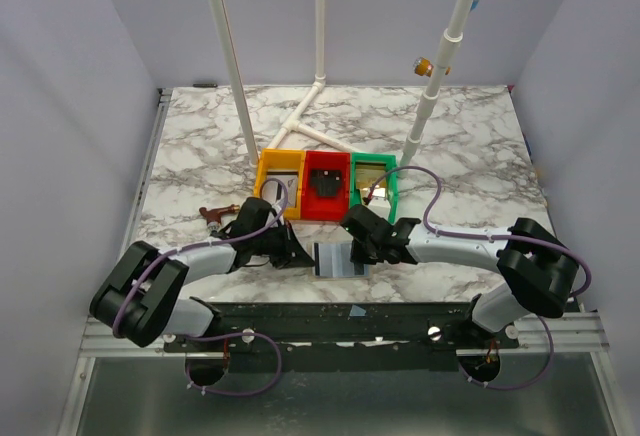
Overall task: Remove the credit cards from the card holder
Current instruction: Remove the credit card from the card holder.
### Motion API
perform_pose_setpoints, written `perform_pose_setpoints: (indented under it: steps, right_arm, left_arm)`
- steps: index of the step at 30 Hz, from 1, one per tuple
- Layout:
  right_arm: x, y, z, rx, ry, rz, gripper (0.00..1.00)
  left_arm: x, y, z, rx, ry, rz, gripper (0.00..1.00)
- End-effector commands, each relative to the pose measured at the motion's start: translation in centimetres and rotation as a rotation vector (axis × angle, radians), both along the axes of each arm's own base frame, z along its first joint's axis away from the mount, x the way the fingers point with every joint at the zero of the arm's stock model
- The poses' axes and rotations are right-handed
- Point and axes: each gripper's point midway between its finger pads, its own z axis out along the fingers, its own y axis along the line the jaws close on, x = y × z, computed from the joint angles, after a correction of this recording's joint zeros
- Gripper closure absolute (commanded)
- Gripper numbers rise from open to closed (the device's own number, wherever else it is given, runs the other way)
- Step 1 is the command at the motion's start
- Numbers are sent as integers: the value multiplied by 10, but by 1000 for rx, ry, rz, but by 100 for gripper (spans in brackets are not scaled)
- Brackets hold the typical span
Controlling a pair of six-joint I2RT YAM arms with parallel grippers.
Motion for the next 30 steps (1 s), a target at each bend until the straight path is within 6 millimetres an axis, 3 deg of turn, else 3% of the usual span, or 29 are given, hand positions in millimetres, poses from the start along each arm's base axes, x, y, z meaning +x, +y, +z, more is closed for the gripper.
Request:
perform_pose_setpoints:
  steps: [1,16,30]
  right_arm:
    - [-15,-42,-25,-186,47,-11,99]
    - [-10,-39,-15,-170,22,-16,99]
    - [1,-30,13,-145,-29,-14,99]
  left_arm:
    - [7,4,8,28,-48,8,100]
    - [7,4,25,18,-99,-4,100]
    - [7,5,44,7,-140,-13,100]
